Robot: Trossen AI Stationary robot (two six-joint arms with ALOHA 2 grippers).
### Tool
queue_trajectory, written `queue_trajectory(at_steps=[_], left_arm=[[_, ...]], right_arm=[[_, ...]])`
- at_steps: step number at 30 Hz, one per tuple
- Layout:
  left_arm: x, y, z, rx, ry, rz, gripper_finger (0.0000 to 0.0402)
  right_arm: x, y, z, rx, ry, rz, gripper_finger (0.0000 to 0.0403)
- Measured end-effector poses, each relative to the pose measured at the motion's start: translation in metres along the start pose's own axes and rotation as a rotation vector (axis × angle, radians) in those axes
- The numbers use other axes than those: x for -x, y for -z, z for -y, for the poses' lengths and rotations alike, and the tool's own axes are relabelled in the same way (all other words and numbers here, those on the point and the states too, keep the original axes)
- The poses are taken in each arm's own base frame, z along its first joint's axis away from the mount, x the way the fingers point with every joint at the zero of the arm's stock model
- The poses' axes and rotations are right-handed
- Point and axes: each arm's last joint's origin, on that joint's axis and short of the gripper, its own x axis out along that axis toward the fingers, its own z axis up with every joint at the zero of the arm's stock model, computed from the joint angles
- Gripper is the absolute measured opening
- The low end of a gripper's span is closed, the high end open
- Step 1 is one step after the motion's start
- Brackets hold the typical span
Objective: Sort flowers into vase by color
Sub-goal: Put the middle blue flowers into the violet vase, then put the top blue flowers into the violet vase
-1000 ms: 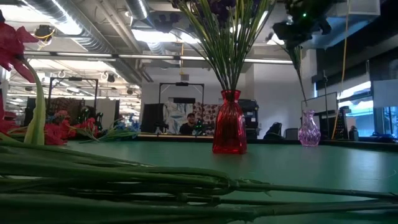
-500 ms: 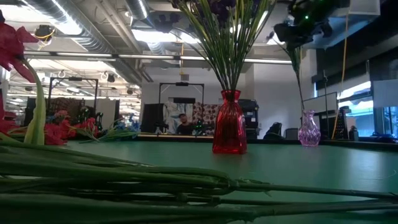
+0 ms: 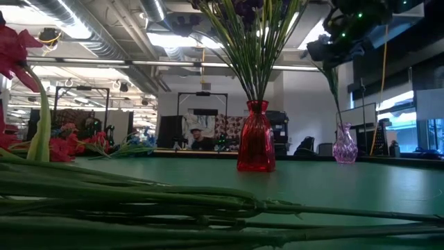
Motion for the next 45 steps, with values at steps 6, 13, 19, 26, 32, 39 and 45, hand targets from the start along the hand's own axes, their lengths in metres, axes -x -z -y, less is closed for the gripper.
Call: queue_trajectory(at_steps=[6,13,19,26,32,39,45], left_arm=[[0.0,0.0,0.0,0.0,0.0,0.0,0.0161],[0.0,0.0,0.0,0.0,0.0,0.0,0.0161],[0.0,0.0,0.0,0.0,0.0,0.0,0.0161],[0.0,0.0,0.0,0.0,0.0,0.0,0.0161],[0.0,0.0,0.0,0.0,0.0,0.0,0.0161],[0.0,0.001,0.001,-0.049,0.015,-0.087,0.0161],[0.0,0.001,0.001,-0.09,0.016,-0.085,0.0161]], right_arm=[[0.0,0.009,0.002,-0.005,0.027,-0.062,0.0081],[0.007,0.009,0.007,-0.089,0.018,-0.188,0.0168],[0.022,-0.005,0.017,-0.178,0.004,-0.302,0.0222],[0.037,-0.015,0.025,-0.205,-0.073,-0.446,0.025],[0.05,-0.03,0.032,-0.24,-0.135,-0.488,0.0253],[0.07,-0.064,0.045,-0.309,-0.199,-0.42,0.0253],[0.082,-0.086,0.053,-0.361,-0.242,-0.345,0.0253]])
